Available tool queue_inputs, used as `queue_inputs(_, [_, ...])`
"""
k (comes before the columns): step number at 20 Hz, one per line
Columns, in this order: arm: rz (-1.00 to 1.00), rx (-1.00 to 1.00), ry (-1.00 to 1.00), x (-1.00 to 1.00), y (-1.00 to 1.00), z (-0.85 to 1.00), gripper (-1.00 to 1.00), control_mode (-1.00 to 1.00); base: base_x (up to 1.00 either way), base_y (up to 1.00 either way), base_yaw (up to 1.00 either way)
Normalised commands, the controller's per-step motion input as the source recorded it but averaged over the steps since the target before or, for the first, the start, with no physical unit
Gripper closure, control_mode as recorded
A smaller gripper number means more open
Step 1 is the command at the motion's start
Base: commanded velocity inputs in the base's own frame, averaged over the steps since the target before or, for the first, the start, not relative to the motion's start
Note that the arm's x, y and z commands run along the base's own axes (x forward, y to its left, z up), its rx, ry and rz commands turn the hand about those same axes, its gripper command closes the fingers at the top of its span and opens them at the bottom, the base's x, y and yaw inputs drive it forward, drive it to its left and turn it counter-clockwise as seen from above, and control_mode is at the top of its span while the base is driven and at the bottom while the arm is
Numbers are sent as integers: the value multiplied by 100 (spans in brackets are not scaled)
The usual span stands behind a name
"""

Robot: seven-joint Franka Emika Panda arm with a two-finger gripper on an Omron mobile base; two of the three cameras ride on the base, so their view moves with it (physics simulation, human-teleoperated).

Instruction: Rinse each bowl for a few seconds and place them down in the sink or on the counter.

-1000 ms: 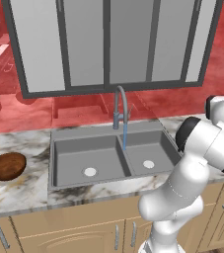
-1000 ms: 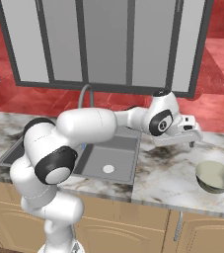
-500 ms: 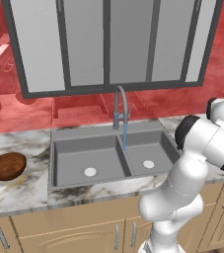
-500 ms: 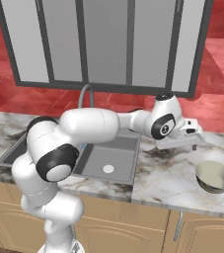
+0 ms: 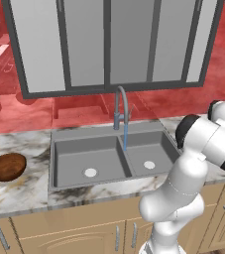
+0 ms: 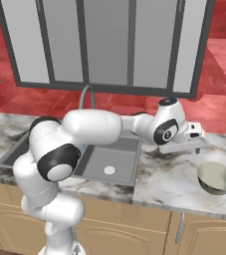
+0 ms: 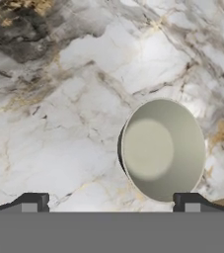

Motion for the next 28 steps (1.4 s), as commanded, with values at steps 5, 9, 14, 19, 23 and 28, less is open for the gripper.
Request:
queue_inputs(5, [3,0,-1,0,-12,-8,-100,-100,0,0,0])
queue_inputs(9, [2,0,-2,0,-10,-9,-100,-100,0,0,0])
queue_inputs(14, [2,0,-1,0,-9,-10,-100,-100,0,0,0])
queue_inputs(19, [1,0,0,0,-9,-9,-100,-100,0,0,0])
queue_inputs(23, [1,0,0,0,-7,-9,-100,-100,0,0,0])
queue_inputs(28, [2,0,-1,0,-8,-10,-100,-100,0,0,0])
